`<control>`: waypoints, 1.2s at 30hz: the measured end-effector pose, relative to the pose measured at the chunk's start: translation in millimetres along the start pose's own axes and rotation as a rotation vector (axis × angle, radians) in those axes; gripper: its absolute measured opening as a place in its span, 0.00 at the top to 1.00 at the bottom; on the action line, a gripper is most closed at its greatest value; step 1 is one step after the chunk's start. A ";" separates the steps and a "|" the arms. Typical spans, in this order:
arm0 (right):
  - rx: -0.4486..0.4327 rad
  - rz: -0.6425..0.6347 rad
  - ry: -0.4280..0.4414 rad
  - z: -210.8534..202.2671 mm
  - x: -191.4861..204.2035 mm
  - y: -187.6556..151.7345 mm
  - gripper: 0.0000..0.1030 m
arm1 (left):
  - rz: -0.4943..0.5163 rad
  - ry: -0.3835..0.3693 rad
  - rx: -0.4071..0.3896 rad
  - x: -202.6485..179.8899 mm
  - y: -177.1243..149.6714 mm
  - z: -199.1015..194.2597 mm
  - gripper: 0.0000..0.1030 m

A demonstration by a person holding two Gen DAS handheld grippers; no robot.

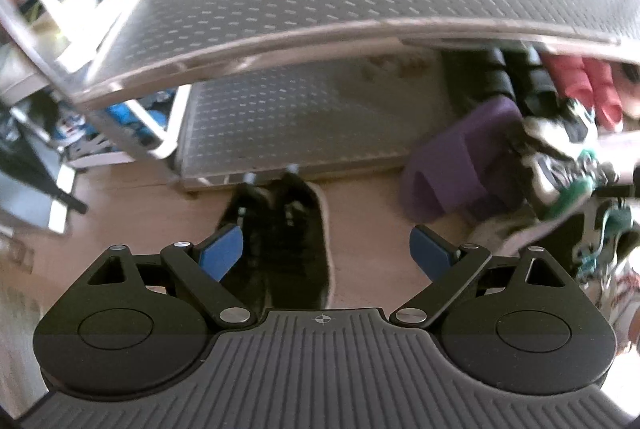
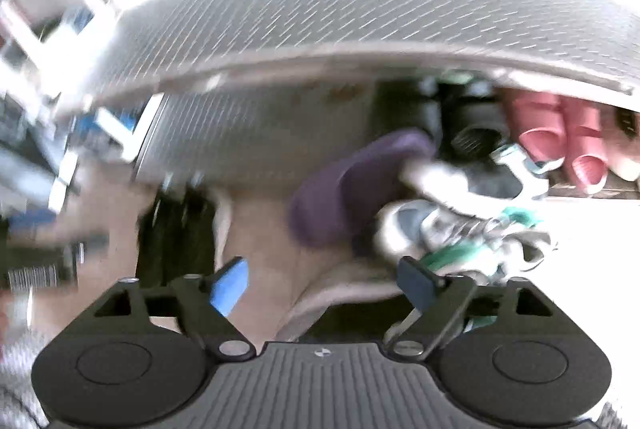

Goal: Organize scattered shoes
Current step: 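Grasp the teal-lined black sneaker from the heap with the right tool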

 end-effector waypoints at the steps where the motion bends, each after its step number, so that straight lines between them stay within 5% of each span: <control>1: 0.028 0.057 -0.016 4.3 -10.8 -1.5 0.19 | 0.018 0.003 0.010 -7.0 -1.0 3.9 0.09; 4: 0.168 0.228 0.006 24.8 -43.2 -6.1 0.19 | 0.053 -0.013 0.052 -26.3 -1.7 15.9 0.09; 9: 0.198 0.293 -0.052 31.8 -68.1 -15.5 0.18 | 0.073 -0.081 0.078 -48.8 0.1 19.1 0.09; 11: 0.182 0.325 -0.024 35.0 -72.0 -23.3 0.27 | 0.096 -0.088 0.065 -58.3 1.2 17.0 0.09; 12: 0.186 0.328 -0.011 37.6 -71.8 -26.3 0.43 | 0.103 -0.088 0.060 -61.3 1.5 16.2 0.09; 13: 0.202 0.327 0.000 43.3 -70.6 -30.8 0.48 | 0.107 -0.089 0.057 -64.1 2.0 15.8 0.09; 19: 0.281 0.391 0.007 72.5 -81.2 -46.9 0.36 | 0.100 -0.106 0.062 -63.4 3.3 14.7 0.09; 27: 0.178 0.361 -0.047 108.0 -85.5 -61.7 0.33 | 0.061 -0.063 0.062 -35.1 2.9 15.7 0.09; 32: 0.135 0.210 -0.118 111.0 -61.6 -54.3 0.60 | 0.049 -0.054 0.067 -23.0 1.6 15.6 0.09; 36: 0.118 0.227 -0.092 95.3 -57.7 -51.4 0.75 | 0.043 -0.063 0.047 -16.1 2.9 8.5 0.09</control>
Point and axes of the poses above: each gripper's, at about its wrist camera, not at the fingertips, and z roughly the way its jaws point, x to its left, y to its top, the point moved 1 cm from there along z, roughly the way its jaws point, and after that the axes turned 7 degrees about -z, right-handed, at the moved point
